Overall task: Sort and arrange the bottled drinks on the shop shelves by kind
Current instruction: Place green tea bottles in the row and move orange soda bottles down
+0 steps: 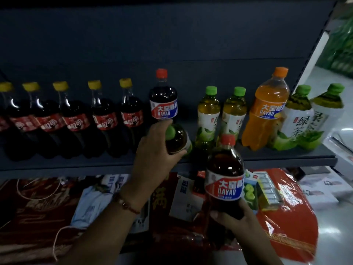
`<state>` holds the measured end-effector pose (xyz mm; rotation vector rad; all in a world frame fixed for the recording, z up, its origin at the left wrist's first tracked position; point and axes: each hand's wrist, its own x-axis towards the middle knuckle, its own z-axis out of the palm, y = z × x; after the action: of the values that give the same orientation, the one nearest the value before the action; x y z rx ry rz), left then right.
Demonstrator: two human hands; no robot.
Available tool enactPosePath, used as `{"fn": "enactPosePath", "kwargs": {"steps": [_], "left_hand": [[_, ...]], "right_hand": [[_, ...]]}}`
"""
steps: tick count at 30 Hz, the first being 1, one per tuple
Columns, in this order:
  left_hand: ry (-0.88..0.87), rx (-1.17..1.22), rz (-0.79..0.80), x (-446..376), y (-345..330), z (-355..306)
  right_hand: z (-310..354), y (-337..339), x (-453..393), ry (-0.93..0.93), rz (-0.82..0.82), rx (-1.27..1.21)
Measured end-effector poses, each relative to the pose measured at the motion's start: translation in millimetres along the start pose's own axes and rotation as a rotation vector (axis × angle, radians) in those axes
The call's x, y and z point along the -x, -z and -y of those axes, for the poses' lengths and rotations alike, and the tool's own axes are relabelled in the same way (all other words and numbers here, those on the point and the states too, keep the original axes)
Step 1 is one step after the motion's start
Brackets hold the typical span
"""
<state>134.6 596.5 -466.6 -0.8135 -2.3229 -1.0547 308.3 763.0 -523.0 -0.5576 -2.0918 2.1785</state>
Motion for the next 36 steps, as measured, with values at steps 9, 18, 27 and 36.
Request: {"fn": "enactPosePath", "kwargs": {"steps": [9, 18, 27, 36], "left_hand": [[0.377, 0.502, -0.264, 69, 43, 38], [0.476, 0.524, -0.234, 68, 65, 57], [0.556, 0.63, -0.155, 57, 54, 64], [1.264, 0.973, 0.089, 31, 81, -51]], "right_hand": [[67, -37, -73, 0.222, -0.004, 0.047], [68, -66, -163, 0.371, -0.224, 0.196], [57, -76, -165, 0.444, -0.427, 0.231], [132, -68, 67, -0.521, 0.287, -0.287]]}}
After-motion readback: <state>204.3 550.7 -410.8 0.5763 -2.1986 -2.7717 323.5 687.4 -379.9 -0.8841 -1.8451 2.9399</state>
